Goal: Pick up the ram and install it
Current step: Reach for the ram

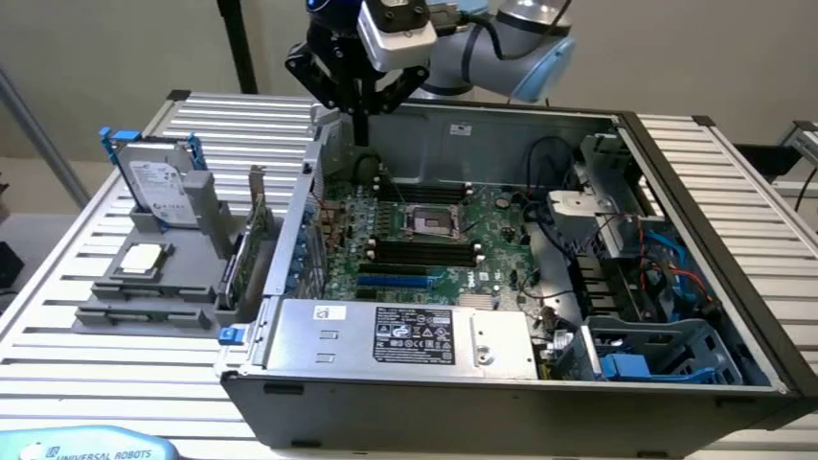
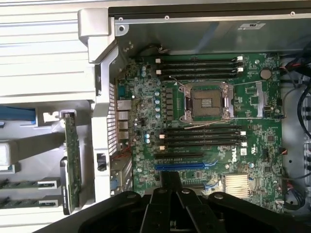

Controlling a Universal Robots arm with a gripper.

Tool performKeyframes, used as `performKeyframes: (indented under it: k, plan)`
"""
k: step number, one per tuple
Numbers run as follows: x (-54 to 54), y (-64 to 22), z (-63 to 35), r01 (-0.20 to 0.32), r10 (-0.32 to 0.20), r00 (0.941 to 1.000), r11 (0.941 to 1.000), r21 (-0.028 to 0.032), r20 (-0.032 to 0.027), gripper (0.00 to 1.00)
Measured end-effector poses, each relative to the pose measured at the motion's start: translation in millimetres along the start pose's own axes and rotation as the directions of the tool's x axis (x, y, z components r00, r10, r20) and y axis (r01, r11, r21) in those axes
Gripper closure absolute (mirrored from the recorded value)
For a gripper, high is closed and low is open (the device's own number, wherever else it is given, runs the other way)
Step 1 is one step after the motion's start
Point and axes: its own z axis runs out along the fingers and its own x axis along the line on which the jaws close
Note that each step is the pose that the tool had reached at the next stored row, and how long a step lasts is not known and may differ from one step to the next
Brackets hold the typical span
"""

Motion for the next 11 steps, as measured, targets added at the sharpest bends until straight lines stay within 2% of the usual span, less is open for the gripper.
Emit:
performKeyframes:
  k: [11]
  plan:
    - [49.0, -15.4, -1.7, 0.0, 0.0, 1.0, 1.0, 0.0, 0.0, 0.89]
